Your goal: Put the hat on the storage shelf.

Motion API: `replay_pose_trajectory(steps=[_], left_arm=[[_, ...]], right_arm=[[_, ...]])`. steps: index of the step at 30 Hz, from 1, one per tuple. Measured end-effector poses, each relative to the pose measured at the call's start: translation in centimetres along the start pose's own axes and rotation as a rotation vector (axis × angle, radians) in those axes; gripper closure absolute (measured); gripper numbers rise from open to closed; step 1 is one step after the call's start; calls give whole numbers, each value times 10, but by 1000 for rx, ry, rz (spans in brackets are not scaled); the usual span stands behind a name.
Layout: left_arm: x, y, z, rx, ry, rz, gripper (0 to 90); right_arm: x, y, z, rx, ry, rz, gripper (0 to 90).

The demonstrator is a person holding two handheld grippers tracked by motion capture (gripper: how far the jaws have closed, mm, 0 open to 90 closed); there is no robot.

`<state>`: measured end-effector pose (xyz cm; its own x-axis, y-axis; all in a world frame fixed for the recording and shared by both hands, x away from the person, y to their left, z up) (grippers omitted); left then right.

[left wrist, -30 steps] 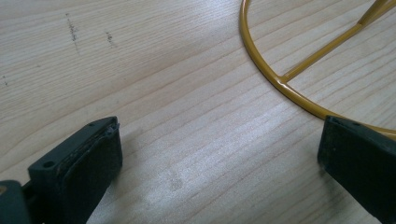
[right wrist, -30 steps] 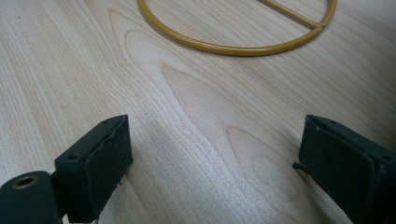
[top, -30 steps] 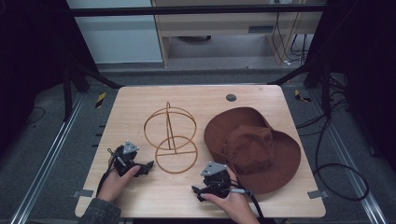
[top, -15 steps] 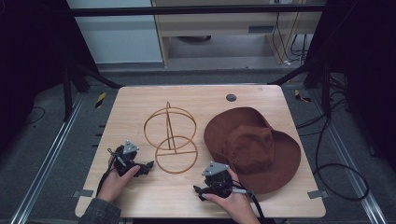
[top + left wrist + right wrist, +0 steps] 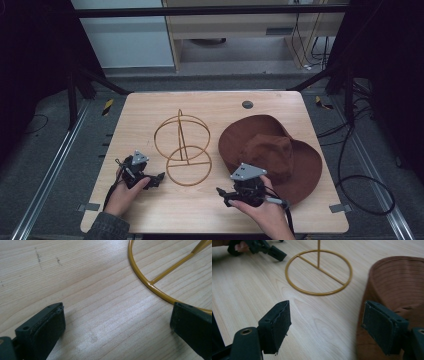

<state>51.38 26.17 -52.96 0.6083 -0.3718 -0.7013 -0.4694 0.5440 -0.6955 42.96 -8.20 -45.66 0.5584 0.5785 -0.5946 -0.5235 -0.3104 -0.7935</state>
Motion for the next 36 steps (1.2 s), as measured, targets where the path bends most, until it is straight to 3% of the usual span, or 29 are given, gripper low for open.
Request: replay_pose_trajectory(steps=[8, 20, 22, 23, 26, 29, 36], left_arm=[[0, 0, -1, -6, -2, 1, 0], [-1, 0, -1, -7, -2, 2, 0], [-1, 0, -1, -7, -2, 2, 0], [-1, 0, -1, -7, -2, 1, 0], [0, 0, -1, -6, -1, 2, 0], [1, -1, 0, 2, 1, 2, 0], [1, -1, 0, 1, 3, 1, 0]], right_arm=[[-34, -9, -16, -2, 76, -2, 177], [-87, -37, -82, 27, 205, 160, 105], [-88, -39, -86, 24, 219, 170, 104], [-92, -45, -100, 39, 226, 203, 106], [-92, -50, -109, 56, 223, 226, 113], [-88, -64, -130, 56, 238, 261, 154], [-69, -80, -148, 64, 213, 319, 219]])
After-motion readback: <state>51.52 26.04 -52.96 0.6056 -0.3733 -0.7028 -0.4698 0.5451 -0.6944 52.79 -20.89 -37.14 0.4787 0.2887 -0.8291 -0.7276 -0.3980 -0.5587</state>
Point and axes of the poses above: each handheld gripper's, and its own axes: x roughly forward along the jaws, y roughly out of its underside, z roughly to its left, the point moved 3 cm from there along x, roughly forward along the jaws, and after that the axes turned 11 degrees about x, right-handed, at the moved point
